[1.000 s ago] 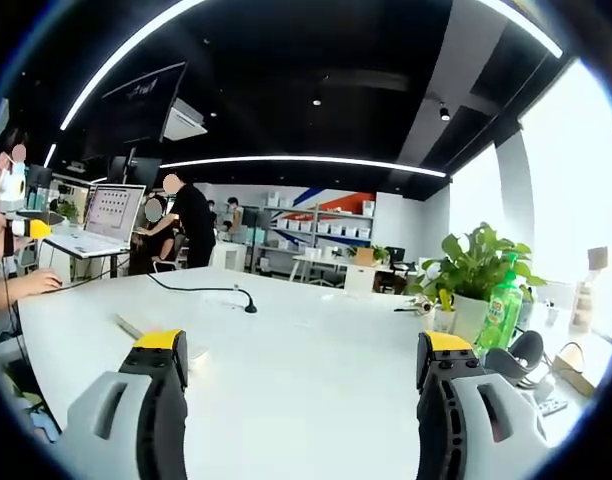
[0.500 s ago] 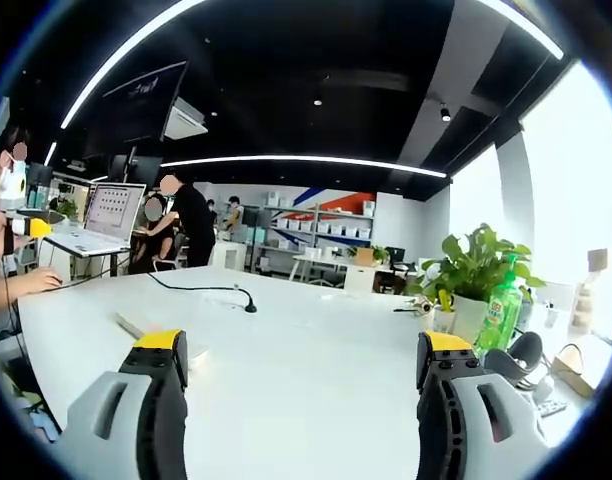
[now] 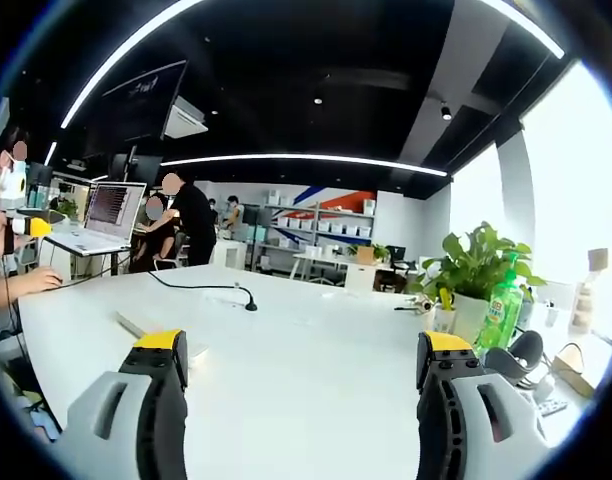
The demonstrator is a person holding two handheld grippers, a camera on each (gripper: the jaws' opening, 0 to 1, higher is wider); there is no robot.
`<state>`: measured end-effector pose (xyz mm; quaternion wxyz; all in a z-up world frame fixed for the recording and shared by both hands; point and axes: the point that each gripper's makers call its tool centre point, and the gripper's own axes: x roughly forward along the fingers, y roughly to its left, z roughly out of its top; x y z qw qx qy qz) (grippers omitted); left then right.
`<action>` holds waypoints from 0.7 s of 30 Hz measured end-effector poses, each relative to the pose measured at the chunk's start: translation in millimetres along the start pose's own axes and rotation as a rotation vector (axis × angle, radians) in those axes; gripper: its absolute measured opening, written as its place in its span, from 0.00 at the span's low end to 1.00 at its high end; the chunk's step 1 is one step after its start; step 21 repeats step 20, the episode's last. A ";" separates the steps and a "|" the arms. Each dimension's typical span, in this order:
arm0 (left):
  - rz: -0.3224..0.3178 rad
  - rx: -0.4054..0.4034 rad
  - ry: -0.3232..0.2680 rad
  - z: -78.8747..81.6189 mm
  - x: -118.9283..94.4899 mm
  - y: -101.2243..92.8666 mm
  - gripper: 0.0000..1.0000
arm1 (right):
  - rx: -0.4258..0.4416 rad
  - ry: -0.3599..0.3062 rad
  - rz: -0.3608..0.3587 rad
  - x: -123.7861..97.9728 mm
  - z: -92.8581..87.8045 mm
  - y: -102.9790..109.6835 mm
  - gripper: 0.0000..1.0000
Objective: Arrange the utensils inside the cutlery case until each visible utensil rests in its matching compartment.
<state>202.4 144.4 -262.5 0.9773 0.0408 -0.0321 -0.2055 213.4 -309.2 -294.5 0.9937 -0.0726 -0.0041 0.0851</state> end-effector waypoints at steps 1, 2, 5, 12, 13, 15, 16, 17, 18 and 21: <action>0.000 0.000 0.001 -0.2 0.1 -0.2 0.96 | 0.001 0.001 0.000 0.1 -0.3 -0.2 0.99; -0.001 0.000 0.002 -0.7 0.3 -0.3 0.96 | 0.001 0.002 0.000 0.1 -0.6 -0.3 0.99; 0.000 0.002 0.006 -1.9 0.7 -0.6 0.95 | 0.003 0.003 0.000 0.1 -1.0 -0.2 0.99; -0.001 0.002 0.012 -3.3 0.9 -0.6 0.95 | 0.003 0.007 0.003 0.2 -2.0 0.9 0.99; -0.002 0.002 0.013 -3.6 1.0 -0.6 0.95 | 0.004 0.009 0.005 0.3 -2.4 0.9 0.99; -0.001 0.002 0.015 -3.9 1.1 -0.1 0.95 | 0.006 0.010 0.005 0.6 -2.9 1.1 0.99; -0.001 0.002 0.016 -3.9 1.1 0.2 0.95 | 0.006 0.011 0.005 0.7 -3.1 1.0 0.99; -0.001 0.002 0.015 -3.8 1.2 0.3 0.95 | 0.007 0.012 0.005 0.8 -3.3 0.8 0.99; -0.001 0.002 0.015 -3.7 1.1 0.3 0.95 | 0.007 0.013 0.005 0.8 -3.5 0.8 0.99; -0.001 0.001 0.016 -3.7 1.2 0.1 0.95 | 0.007 0.013 0.004 0.7 -3.6 0.9 0.99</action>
